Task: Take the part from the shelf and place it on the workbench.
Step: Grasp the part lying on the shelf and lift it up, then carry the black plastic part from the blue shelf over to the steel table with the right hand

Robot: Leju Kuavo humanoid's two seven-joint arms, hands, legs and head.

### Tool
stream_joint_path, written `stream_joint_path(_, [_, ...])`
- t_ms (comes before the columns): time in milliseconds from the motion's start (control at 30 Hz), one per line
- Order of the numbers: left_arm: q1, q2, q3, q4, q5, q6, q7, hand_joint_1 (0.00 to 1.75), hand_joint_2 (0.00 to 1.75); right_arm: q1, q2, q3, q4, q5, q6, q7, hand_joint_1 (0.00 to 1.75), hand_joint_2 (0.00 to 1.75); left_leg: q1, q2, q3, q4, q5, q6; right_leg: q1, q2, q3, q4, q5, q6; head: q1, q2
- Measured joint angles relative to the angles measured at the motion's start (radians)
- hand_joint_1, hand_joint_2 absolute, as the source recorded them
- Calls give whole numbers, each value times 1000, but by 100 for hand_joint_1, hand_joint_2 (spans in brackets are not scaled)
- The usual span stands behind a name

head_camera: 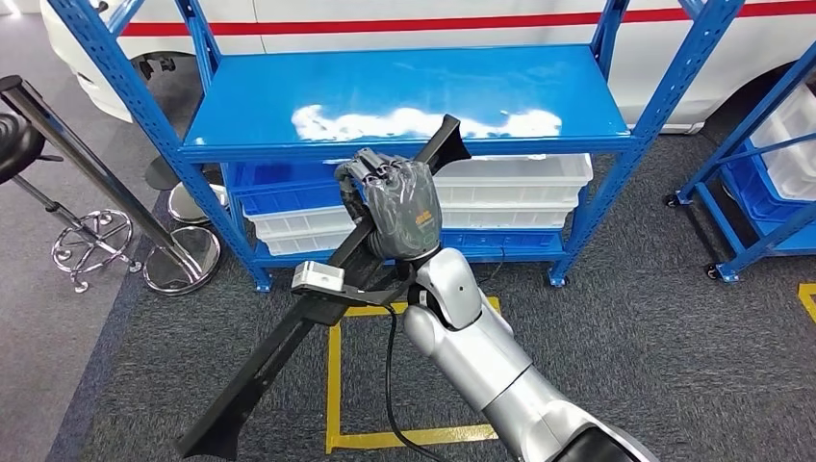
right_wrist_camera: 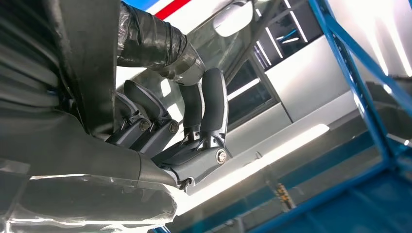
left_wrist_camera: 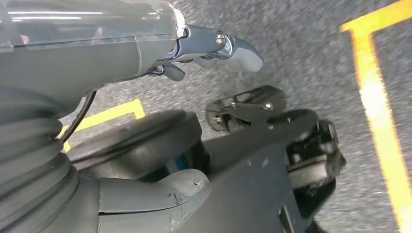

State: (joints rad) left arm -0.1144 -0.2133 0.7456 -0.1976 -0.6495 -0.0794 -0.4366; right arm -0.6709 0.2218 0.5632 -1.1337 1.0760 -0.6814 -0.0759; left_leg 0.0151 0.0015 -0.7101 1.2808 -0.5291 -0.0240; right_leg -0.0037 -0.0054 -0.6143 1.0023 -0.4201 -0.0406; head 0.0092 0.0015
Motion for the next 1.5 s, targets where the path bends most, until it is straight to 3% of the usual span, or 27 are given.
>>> stream_joint_path(100, [-3,-1,-11,0,-14,-2,6,0,175,-15,-3,-23,21,16,0,1,175,175,-3,-3,151,-209,50,14,1,-1,-23,5,19,11,0,0])
stream_joint_path(167, [-6,-1,-16,0,-18,-3,8,0,175,-20,-3,-39,30,20,0,1,175,175,-9,-6,202,-295,44,23,0,-2,-31,4,33,22,0,0])
stream_joint_path(267, [-7,-2,-19,0,-24,-4,11,0,175,-22,-5,-58,39,24,0,-5,175,175,-8,-2,201,-318,62,40,-2,1,-40,4,38,41,0,0])
stream_joint_path(333, [-11,-3,-22,0,-29,-3,13,0,175,-19,-8,-71,40,24,-1,-17,175,175,-3,3,187,-327,81,56,-2,5,-64,66,-28,50,1,0])
stream_joint_path(400, [-13,-3,-25,0,-34,1,14,0,175,-7,-10,-83,40,23,-1,-30,175,175,-4,5,164,-321,95,62,-4,5,-101,196,-120,55,0,0])
stream_joint_path(433, [-12,-2,-27,0,-37,3,15,0,175,3,-11,-88,40,23,-1,-36,175,175,-5,6,151,-315,101,62,-5,5,-113,256,-144,57,1,0])
stream_joint_path(467, [-12,-1,-28,0,-40,6,16,0,175,15,-12,-92,39,22,-1,-40,175,175,-5,7,137,-309,106,61,-6,5,-112,288,-145,59,0,0])
stream_joint_path(533, [-12,0,-32,0,-43,8,16,0,175,33,-14,-96,36,21,-1,-46,175,175,-5,7,110,-292,115,57,-9,5,-61,250,-100,59,0,0])
stream_joint_path(567, [-12,0,-35,0,-44,8,16,0,175,37,-14,-97,34,21,-1,-47,175,175,-4,7,98,-284,119,53,-10,5,-17,187,-83,57,0,0])
stream_joint_path(633, [-13,1,-38,0,-45,8,16,0,175,40,-13,-97,25,21,-1,-48,175,175,-6,8,78,-271,128,44,-6,6,57,69,-80,49,0,0])
stream_joint_path(700, [-14,2,-40,0,-47,8,16,0,175,41,-12,-98,20,20,-1,-48,175,175,-7,8,69,-268,141,31,0,8,76,29,-87,41,0,0])
stream_joint_path(767, [-13,3,-41,0,-47,9,16,0,175,44,-12,-100,19,20,-1,-48,175,175,-6,5,63,-267,145,19,-2,5,65,24,-72,27,0,0])
stream_joint_path(800, [-12,5,-41,0,-46,9,16,0,175,45,-12,-100,19,19,-1,-48,175,175,-5,2,54,-253,126,14,-4,4,58,21,-62,17,0,0])
stream_joint_path(867, [-11,7,-41,0,-46,10,16,0,175,48,-11,-100,18,19,-1,-48,175,175,-3,-1,25,-168,35,4,-7,0,34,16,-38,2,-1,0])
stream_joint_path(933, [-11,7,-41,0,-46,10,16,0,175,50,-10,-100,18,19,-1,-48,175,175,-2,0,-1,-40,-49,-2,-5,0,4,18,-15,-3,-1,0])
stream_joint_path(967, [-12,8,-41,0,-46,10,16,0,175,52,-10,-100,18,19,-1,-48,175,175,-2,0,-1,3,-57,-3,-4,0,-12,20,-4,-3,-1,0])
stream_joint_path(1033, [-14,9,-41,0,-45,11,15,0,175,60,-10,-100,17,15,-1,-50,175,175,-2,0,42,1,-13,-1,-2,-1,-42,27,16,-1,-1,0])
stream_joint_path(1100, [-18,11,-41,0,-42,11,12,0,175,72,-10,-100,13,5,-1,-56,175,175,-5,-1,146,-127,22,9,1,-1,-65,31,35,4,-1,0])
stream_joint_path(1167, [-24,12,-41,-1,-37,11,8,0,175,88,-6,-100,1,-8,-1,-68,175,175,-11,-3,233,-260,6,20,2,-1,-76,30,56,12,-1,0])
stream_joint_path(1200, [-25,13,-41,-1,-34,11,6,0,175,96,-3,-100,-6,-15,-1,-76,175,175,-14,-3,248,-293,-3,24,1,-2,-77,27,67,18,0,0])
stream_joint_path(1267, [-25,13,-41,-1,-32,13,4,0,175,116,5,-100,-19,-30,-1,-95,175,175,-14,-1,239,-307,16,36,0,0,-81,16,85,30,-1,0])
stream_joint_path(1300, [-25,13,-41,-1,-33,15,3,0,175,128,7,-100,-26,-37,-1,-105,175,175,-11,1,230,-313,31,44,1,2,-88,22,70,36,0,0])
stream_joint_path(1333, [-24,13,-40,-1,-35,18,3,0,175,140,9,-100,-33,-42,-1,-114,175,175,-8,3,218,-318,48,53,1,4,-98,44,34,41,1,0])
stream_joint_path(1400, [-24,14,-40,-1,-38,24,2,0,175,166,10,-99,-50,-50,-1,-130,175,175,-6,5,186,-321,78,63,-1,6,-122,148,-81,48,2,0])
stream_joint_path(1433, [-23,15,-40,-1,-37,27,0,0,175,180,11,-99,-58,-55,-1,-138,175,175,-7,6,168,-318,91,64,-3,6,-130,217,-122,51,2,0])
stream_joint_path(1467, [-22,14,-40,-1,-34,33,-2,0,175,196,11,-99,-68,-61,-1,-147,175,175,-7,7,149,-315,103,63,-5,6,-132,276,-135,54,2,0])
stream_joint_path(1500, [-21,12,-40,0,-32,41,-5,0,175,212,12,-98,-78,-67,-1,-157,175,175,-7,7,129,-310,115,61,-7,6,-124,313,-122,56,2,0])
